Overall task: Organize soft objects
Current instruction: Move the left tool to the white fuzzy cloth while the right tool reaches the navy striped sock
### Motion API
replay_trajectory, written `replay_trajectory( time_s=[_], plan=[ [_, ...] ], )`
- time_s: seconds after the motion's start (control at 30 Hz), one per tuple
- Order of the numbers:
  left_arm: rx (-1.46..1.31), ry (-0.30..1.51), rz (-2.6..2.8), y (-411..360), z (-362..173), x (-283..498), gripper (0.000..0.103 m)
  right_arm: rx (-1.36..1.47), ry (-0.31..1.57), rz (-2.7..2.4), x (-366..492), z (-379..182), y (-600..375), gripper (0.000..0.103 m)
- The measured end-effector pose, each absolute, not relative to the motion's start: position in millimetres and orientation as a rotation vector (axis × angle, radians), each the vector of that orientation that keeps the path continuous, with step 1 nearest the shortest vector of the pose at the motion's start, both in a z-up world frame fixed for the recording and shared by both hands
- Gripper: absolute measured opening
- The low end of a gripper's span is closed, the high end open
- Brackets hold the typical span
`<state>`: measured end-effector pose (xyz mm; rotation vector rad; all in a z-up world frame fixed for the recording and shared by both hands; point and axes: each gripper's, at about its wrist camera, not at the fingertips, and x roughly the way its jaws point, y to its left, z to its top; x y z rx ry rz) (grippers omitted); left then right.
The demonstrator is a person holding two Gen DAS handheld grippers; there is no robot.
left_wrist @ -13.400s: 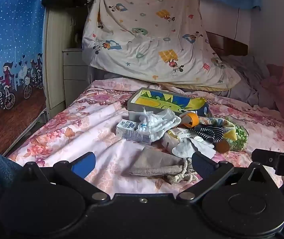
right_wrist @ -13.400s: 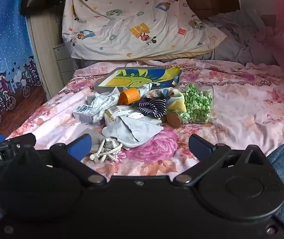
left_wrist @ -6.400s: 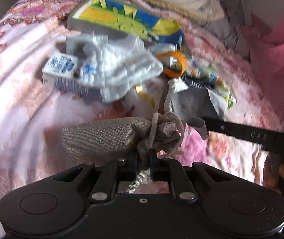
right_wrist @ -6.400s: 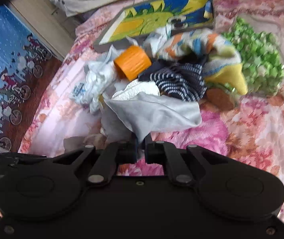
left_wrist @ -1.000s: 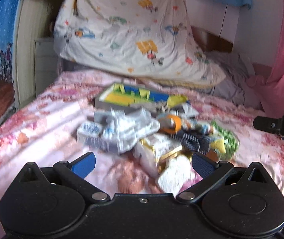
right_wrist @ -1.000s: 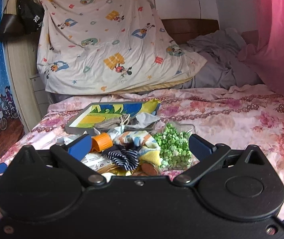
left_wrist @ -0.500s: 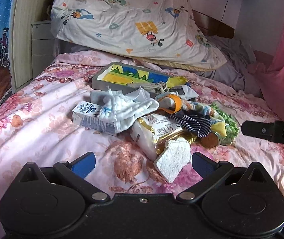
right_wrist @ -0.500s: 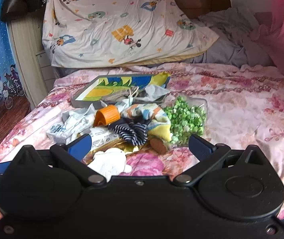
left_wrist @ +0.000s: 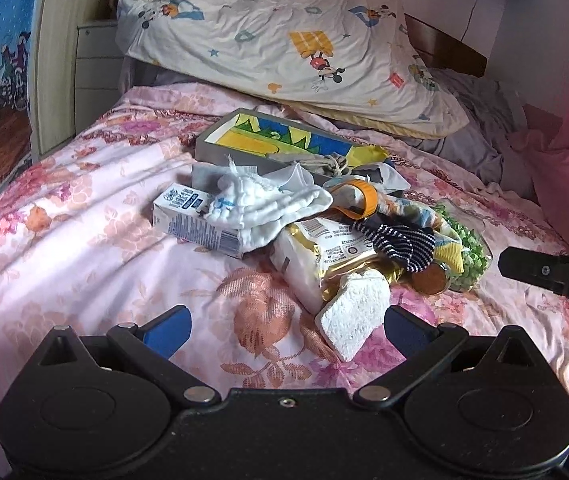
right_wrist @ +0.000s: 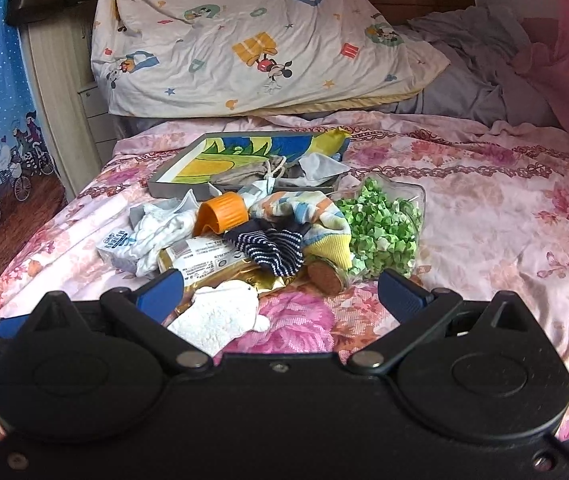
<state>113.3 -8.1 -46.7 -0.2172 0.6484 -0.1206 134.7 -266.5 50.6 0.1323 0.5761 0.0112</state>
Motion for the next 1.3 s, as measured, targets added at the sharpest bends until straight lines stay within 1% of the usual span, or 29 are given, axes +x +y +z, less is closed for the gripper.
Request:
replay_trajectory(
  time_s=[0.3,0.43,0.6,0.77,1.0,1.2,1.3],
  plan=[
    [-0.261,0.685,-0.147,-10.4,-51.7,125.3,0.102,0.174,0.620,0.029,139.9,50.8,-271.0,0.102],
    [-0.240,0.701,-0.147,-16.0,-56.7,130.7,0.102,0.189,0.748,0.042,157.3,46.4,-271.5,0.102],
    [-0.231,0.759,-0.188,-26.3,-61.1,147.6,0.102,0.268,0.849,0.098,186.3,43.8,-286.0,0.102],
    [-0.105,0.807,-0.277,-48.9,-73.1,169.3,0.102,0.214,0.834,0.135,221.7,47.5,-301.5,0.102],
    [-0.169,0.830,-0.295,-45.5,-88.7,189.9,0.102,0.154,0.815,0.280,268.4,34.0,-296.8,0.102],
    [-0.244,0.852,-0.338,-44.7,-91.9,204.7,0.096,0.120,0.804,0.309,281.0,13.8,-286.7,0.102],
    [-0.267,0.876,-0.355,-44.3,-95.4,209.2,0.087,0.102,0.799,0.306,287.6,8.0,-285.2,0.102]
  ],
)
